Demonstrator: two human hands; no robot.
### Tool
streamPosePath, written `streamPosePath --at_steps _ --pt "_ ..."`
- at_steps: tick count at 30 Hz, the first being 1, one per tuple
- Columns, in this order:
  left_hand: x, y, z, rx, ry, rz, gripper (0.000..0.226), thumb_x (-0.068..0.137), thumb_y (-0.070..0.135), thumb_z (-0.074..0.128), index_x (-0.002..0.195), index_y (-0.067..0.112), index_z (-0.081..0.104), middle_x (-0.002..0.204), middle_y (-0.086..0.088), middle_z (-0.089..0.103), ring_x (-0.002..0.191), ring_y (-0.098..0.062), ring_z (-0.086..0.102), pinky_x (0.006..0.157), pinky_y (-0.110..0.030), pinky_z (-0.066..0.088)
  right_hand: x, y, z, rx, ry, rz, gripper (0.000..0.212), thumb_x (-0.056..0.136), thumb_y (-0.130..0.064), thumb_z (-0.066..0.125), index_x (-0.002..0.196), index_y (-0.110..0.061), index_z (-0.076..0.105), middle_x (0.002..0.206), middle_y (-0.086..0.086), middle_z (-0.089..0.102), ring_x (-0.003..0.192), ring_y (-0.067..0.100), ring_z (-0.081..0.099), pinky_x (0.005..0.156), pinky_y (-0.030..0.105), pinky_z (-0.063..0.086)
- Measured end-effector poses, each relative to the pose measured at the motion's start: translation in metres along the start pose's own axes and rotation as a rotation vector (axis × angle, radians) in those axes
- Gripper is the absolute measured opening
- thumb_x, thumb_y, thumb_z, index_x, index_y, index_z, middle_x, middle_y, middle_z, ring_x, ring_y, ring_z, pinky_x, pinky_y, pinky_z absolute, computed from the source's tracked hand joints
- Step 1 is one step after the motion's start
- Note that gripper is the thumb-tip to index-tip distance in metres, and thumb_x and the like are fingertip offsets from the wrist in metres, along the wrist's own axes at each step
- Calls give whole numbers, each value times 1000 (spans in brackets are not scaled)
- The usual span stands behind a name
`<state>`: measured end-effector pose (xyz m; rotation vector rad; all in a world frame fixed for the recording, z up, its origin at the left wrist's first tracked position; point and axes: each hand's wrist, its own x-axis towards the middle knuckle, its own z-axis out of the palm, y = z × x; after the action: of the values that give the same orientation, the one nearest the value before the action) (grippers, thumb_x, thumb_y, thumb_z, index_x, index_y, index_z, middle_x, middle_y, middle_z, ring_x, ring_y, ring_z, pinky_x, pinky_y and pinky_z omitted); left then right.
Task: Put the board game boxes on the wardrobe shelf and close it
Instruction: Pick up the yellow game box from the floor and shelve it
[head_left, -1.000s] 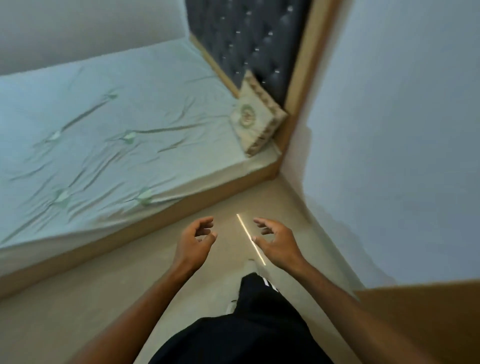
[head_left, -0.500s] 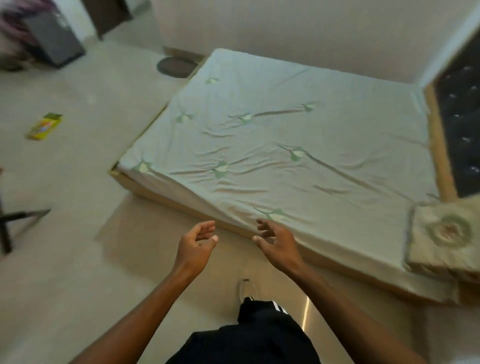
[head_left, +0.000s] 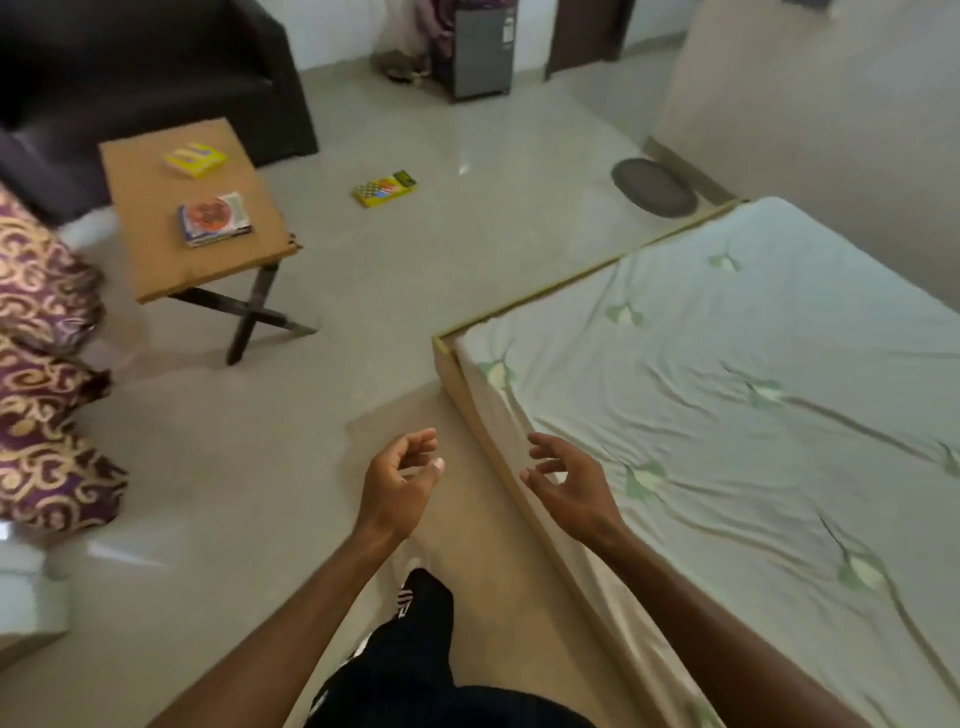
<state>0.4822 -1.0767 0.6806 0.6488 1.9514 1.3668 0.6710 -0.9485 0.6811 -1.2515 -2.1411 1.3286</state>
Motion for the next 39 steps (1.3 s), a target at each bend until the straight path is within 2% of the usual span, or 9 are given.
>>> streamPosePath --at_steps 2,6,12,18,23,26,31,36,39 --pt "54 3 -32 -27 61 -10 32 86 10 66 115 23 64 107 6 68 95 -8 63 80 -18 50 60 -28 24 -18 -36 -33 46 83 -26 71 127 -26 58 109 -9 65 92 1 64 81 25 55" --pt "155 21 -90 -55 162 -12 31 83 4 67 109 22 65 102 2 69 86 -7 63 74 -11 50 165 -83 64 -1 -67 -66 46 83 -26 71 127 -24 58 109 -9 66 92 0 64 77 17 52" --pt "294 46 -150 -42 221 -18 32 84 4 66 113 18 65 102 5 69 89 -7 64 73 -10 50 311 -143 117 52 -118 -64 44 83 -24 71 126 -24 59 108 -9 66 93 3 65 81 26 56" --pt "449 60 -177 -7 203 -30 32 85 7 66 113 22 64 104 7 68 93 -7 64 80 -17 51 467 -172 158 70 -168 -59 44 82 -27 71 123 -30 59 105 -10 65 94 7 64 83 27 54" --pt "590 85 -196 -6 177 -61 32 84 9 67 113 22 65 107 6 69 95 -9 64 81 -17 50 614 -208 177 47 -174 -56 43 83 -27 71 124 -29 58 105 -11 65 95 5 63 83 25 53" --pt "664 104 -213 -29 206 -66 33 84 11 67 114 23 64 107 7 69 97 -8 64 84 -22 52 693 -236 185 17 -200 -71 42 83 -27 71 123 -28 59 104 -11 66 94 5 64 82 25 54" --pt "784 125 -238 -81 267 -91 32 83 13 67 114 22 64 107 5 69 94 -9 64 81 -20 50 822 -279 201 -28 -262 -88 40 83 -28 71 122 -30 60 103 -13 66 92 4 64 81 21 53" --pt "927 134 -266 -105 303 -98 32 81 12 67 110 24 66 105 7 70 93 -8 65 84 -25 51 973 -312 229 -74 -268 -112 40 82 -27 71 120 -32 61 102 -12 66 90 4 65 81 21 52" --pt "1026 143 -292 -91 293 -90 35 74 22 65 109 25 65 104 7 70 94 -10 66 82 -24 51 1066 -335 247 -57 -249 -121 39 82 -25 72 119 -30 63 101 -9 67 89 6 66 79 21 52"
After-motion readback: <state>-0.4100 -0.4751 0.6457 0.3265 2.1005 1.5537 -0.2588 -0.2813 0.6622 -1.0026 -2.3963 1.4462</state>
